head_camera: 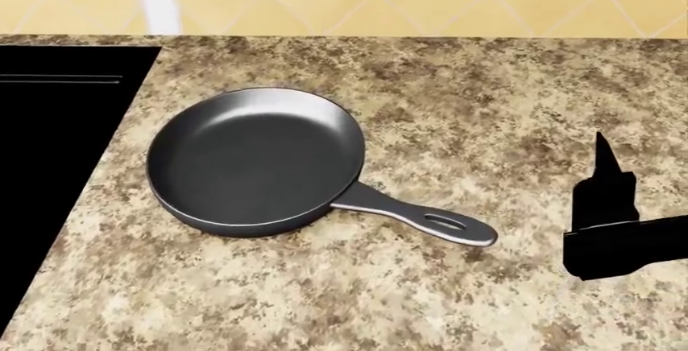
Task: Pick the pan and sponge and place them into the sink. Then turn on the water.
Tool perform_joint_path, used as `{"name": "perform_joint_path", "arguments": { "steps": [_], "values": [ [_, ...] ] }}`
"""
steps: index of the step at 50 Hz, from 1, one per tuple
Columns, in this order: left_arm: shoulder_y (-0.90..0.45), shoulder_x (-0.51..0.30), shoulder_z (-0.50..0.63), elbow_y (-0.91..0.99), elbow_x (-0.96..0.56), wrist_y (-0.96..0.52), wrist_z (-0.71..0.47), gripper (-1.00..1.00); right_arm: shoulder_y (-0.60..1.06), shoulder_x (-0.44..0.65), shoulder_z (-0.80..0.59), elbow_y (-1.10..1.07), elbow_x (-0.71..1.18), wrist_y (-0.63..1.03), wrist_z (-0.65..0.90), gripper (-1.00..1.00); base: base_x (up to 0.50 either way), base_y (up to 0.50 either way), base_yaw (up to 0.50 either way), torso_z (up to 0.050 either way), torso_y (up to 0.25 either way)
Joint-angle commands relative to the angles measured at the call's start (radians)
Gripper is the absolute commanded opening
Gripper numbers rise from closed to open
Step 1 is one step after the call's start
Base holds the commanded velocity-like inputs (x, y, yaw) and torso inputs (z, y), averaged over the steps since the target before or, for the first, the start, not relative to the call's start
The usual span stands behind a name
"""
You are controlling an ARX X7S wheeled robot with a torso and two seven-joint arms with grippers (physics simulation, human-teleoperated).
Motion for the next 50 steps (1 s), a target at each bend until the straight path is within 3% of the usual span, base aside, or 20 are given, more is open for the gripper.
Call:
{"name": "perform_joint_path", "arguments": {
  "steps": [1,6,14,17,32,46,50],
  "values": [
    [0.012,0.011,0.001,-0.021,0.008,0.016,-0.017,1.0,-0.011,-0.006,-0.024,-0.002,-0.011,-0.008,-0.011,1.0,0.31,-0.11,0.0,0.0,0.0],
    [0.03,-0.024,-0.035,-0.03,-0.007,0.022,0.013,1.0,-0.006,-0.009,-0.039,0.003,-0.016,-0.014,-0.014,1.0,0.31,-0.1,0.0,0.0,0.0],
    [-0.009,0.001,0.014,-0.035,-0.005,0.018,-0.027,1.0,-0.016,-0.017,-0.059,0.009,-0.031,-0.026,-0.016,1.0,0.32,-0.01,0.0,0.0,0.001],
    [0.013,-0.023,-0.009,-0.044,-0.009,0.035,0.0,1.0,-0.02,-0.017,-0.073,0.008,-0.036,-0.027,-0.02,1.0,0.32,0.0,0.0,0.0,0.0],
    [0.048,0.002,0.014,-0.04,0.002,0.066,-0.027,1.0,0.013,-0.018,-0.102,0.037,0.025,0.003,0.003,1.0,0.29,0.0,0.0,0.0,0.001],
    [0.072,-0.02,-0.004,-0.048,-0.005,0.083,-0.012,1.0,0.06,-0.007,-0.206,0.053,0.13,0.089,-0.01,1.0,0.09,0.0,0.0,0.0,0.001],
    [0.06,-0.017,0.002,-0.051,-0.006,0.079,-0.02,1.0,0.108,-0.027,-0.246,0.089,0.239,0.122,0.014,1.0,0.0,0.0,0.0,0.0,0.0]
  ]
}}
